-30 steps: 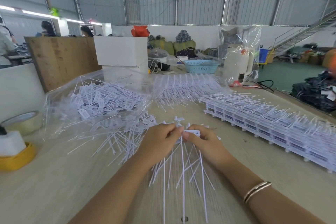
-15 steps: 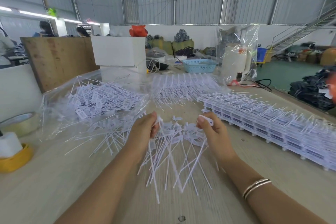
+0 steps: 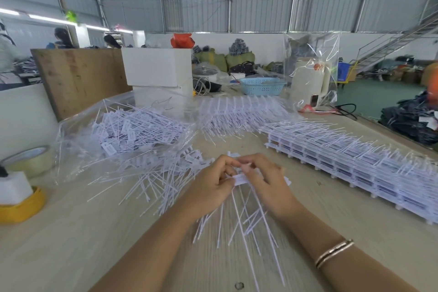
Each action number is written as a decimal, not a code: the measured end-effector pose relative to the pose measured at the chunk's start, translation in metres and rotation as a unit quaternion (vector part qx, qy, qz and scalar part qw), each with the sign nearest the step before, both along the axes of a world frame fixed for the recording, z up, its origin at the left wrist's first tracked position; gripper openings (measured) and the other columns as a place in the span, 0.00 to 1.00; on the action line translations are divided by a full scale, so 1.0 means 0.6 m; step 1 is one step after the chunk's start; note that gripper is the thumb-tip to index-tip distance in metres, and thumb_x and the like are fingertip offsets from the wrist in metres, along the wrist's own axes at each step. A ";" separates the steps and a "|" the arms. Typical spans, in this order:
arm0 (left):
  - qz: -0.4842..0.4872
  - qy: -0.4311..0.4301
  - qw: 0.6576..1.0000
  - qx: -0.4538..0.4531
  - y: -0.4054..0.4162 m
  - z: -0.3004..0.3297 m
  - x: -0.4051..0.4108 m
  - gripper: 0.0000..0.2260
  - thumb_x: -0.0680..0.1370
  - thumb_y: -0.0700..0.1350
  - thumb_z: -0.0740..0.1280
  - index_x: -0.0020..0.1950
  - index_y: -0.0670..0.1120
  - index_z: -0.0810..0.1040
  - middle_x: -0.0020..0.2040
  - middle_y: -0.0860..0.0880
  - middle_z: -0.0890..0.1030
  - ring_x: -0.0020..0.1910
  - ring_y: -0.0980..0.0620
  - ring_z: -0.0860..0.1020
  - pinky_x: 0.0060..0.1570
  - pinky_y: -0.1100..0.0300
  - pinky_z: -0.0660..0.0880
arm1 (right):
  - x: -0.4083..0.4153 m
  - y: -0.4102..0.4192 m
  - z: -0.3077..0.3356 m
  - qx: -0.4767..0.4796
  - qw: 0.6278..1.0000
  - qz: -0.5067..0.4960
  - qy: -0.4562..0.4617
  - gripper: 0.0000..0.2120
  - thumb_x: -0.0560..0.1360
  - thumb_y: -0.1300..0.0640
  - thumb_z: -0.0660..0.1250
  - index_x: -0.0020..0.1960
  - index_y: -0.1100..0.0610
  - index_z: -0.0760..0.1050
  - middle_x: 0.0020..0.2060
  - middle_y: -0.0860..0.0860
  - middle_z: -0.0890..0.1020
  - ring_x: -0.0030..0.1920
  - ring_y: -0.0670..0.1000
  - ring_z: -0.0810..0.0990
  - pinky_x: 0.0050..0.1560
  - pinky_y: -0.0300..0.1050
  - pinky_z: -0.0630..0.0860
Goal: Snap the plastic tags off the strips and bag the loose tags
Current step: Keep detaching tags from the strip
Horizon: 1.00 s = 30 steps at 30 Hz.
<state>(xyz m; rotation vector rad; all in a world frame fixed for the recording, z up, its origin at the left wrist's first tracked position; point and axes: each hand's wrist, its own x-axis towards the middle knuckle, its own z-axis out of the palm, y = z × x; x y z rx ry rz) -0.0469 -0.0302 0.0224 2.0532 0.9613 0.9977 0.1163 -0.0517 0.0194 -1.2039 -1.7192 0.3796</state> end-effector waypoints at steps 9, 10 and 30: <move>0.113 0.011 0.994 0.008 0.002 0.004 0.005 0.05 0.79 0.50 0.63 0.44 0.51 0.73 0.38 0.53 0.76 0.31 0.59 0.71 0.32 0.69 0.67 | 0.016 0.006 -0.003 -0.045 0.992 0.050 0.106 0.07 0.77 0.57 0.66 0.40 0.50 0.74 0.30 0.42 0.78 0.34 0.43 0.75 0.40 0.39 0.70; 0.116 0.031 0.993 -0.001 0.002 0.001 0.004 0.11 0.79 0.53 0.62 0.41 0.48 0.73 0.33 0.53 0.75 0.29 0.58 0.71 0.31 0.67 0.66 | 0.017 0.007 -0.005 -0.052 0.990 0.058 0.114 0.07 0.77 0.57 0.65 0.41 0.51 0.74 0.30 0.42 0.78 0.34 0.44 0.75 0.40 0.39 0.70; 0.073 -0.367 0.857 -0.355 -0.015 0.023 0.026 0.14 0.79 0.45 0.64 0.35 0.43 0.80 0.27 0.48 0.78 0.23 0.56 0.74 0.25 0.65 0.72 | -0.007 0.000 -0.002 0.113 0.992 -0.035 -0.043 0.08 0.76 0.51 0.62 0.42 0.49 0.78 0.35 0.39 0.77 0.41 0.41 0.72 0.52 0.36 0.57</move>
